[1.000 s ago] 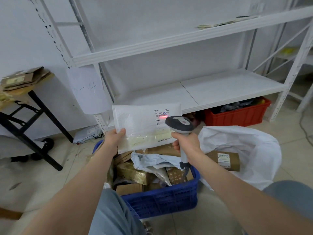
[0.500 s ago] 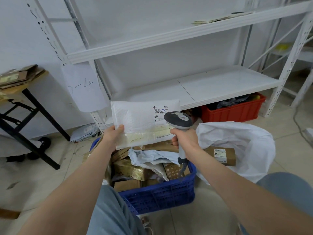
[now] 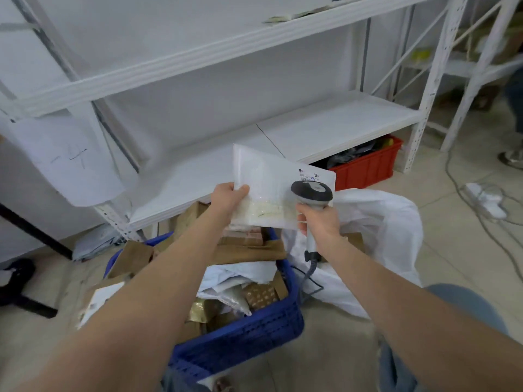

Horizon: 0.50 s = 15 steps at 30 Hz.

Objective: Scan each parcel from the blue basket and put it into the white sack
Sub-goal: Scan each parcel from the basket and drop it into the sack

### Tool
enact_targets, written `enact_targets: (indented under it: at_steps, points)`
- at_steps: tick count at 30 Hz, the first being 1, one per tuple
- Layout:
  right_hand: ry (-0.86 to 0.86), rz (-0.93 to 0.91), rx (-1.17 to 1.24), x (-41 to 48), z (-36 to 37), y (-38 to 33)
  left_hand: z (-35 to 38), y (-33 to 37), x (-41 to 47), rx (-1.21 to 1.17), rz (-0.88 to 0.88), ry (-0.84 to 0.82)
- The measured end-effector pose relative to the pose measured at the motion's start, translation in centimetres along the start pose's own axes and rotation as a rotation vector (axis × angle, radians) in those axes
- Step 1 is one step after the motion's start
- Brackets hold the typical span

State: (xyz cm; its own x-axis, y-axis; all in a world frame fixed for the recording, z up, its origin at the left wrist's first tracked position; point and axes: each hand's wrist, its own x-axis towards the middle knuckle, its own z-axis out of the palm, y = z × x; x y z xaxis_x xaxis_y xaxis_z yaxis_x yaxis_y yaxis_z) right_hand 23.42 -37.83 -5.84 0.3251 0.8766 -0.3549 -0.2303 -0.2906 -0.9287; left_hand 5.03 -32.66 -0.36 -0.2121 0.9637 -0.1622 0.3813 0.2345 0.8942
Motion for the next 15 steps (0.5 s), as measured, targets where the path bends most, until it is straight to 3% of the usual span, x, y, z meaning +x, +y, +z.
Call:
enact_targets:
  at_steps: [8, 15]
  points:
    - [0.198, 0.209, 0.001, 11.8, -8.1, 4.9, 18.4, -4.7, 6.5, 0.228, -0.107, -0.151]
    - [0.302, 0.33, -0.021, 19.9, -11.5, 9.5, 28.5, -10.3, 10.7, 0.357, -0.202, -0.24]
